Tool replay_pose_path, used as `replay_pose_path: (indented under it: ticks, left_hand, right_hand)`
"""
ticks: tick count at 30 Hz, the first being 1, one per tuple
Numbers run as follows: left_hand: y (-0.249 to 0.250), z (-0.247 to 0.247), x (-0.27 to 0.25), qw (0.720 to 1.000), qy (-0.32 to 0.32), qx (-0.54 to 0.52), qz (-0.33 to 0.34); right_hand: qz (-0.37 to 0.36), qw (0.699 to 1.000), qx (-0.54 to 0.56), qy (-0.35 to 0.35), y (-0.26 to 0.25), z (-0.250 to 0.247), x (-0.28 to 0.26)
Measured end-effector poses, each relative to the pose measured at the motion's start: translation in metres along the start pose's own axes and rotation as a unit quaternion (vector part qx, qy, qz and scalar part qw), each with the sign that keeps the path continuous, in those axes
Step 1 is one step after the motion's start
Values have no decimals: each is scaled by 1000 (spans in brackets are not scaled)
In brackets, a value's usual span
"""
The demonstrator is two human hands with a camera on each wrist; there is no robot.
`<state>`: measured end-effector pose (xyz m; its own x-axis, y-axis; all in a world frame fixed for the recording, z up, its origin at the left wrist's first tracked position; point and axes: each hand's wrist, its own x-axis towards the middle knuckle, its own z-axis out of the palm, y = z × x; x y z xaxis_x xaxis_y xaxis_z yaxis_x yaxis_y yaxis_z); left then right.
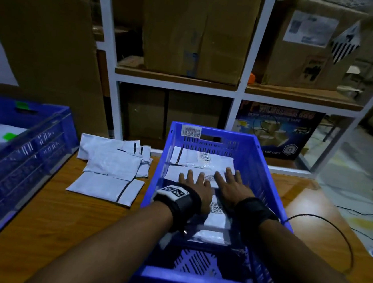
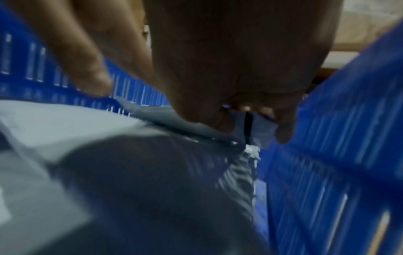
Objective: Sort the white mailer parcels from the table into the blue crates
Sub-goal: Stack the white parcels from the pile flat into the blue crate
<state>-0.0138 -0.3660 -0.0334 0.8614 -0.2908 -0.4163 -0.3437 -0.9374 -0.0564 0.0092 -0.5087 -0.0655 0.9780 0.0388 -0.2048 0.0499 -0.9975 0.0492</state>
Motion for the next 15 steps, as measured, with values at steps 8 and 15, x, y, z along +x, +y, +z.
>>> replay_pose_path:
  ticks: [8,15]
  left_hand:
    - [-13,18,17,998,-15,-59,-4]
    - [-17,30,33,996,12,-90,-18]
  right_hand:
    - [8,991,86,-99,-1,11,16]
    - [45,984,146,-90,1,16,18]
